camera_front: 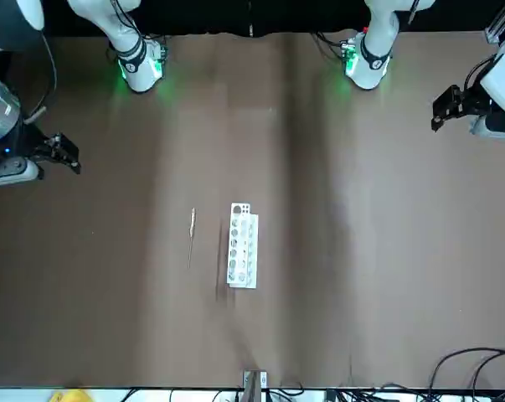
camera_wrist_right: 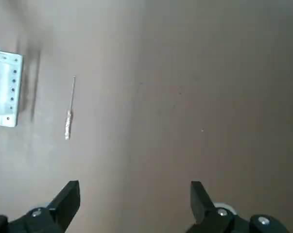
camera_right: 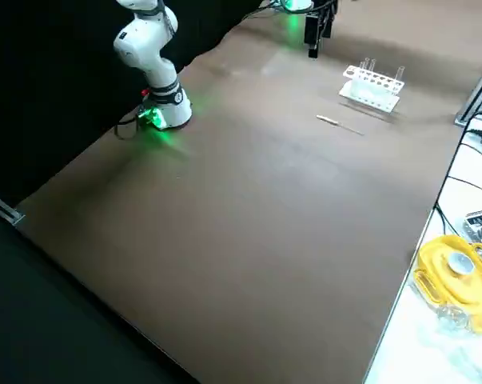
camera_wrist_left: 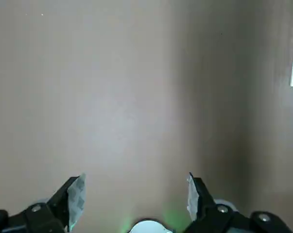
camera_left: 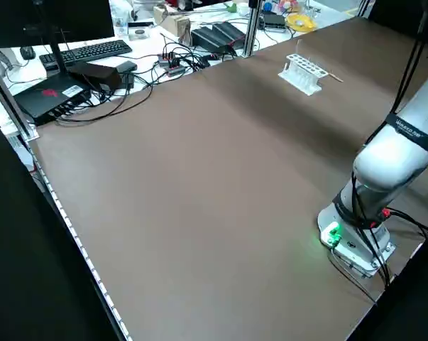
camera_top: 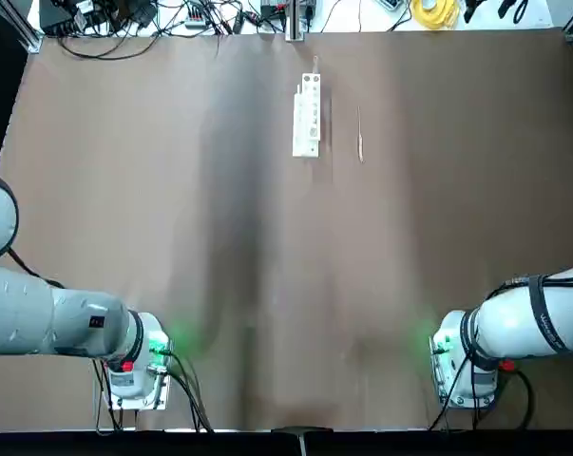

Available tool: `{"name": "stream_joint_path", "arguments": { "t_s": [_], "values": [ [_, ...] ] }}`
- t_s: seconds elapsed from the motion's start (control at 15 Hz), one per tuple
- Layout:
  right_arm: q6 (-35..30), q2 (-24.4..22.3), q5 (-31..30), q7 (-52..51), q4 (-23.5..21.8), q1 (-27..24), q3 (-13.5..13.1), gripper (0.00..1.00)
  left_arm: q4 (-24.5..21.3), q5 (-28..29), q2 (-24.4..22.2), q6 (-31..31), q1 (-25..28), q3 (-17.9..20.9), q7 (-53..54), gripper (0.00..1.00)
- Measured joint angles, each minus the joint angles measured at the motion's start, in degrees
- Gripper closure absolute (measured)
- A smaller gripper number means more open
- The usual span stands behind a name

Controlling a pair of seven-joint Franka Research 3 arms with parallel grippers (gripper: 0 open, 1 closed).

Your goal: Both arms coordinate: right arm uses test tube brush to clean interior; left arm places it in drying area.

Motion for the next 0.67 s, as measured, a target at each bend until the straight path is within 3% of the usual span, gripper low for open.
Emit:
{"name": "stream_joint_path", "arguments": {
  "t_s": [0.67],
  "values": [
    [0.29, 0.73, 0.07, 0.0, -0.01, 3.08, 0.24, 0.0, -0.16, 0.12, 2.96, 1.91, -0.25, -0.09, 0.19, 0.0]
  ]
}}
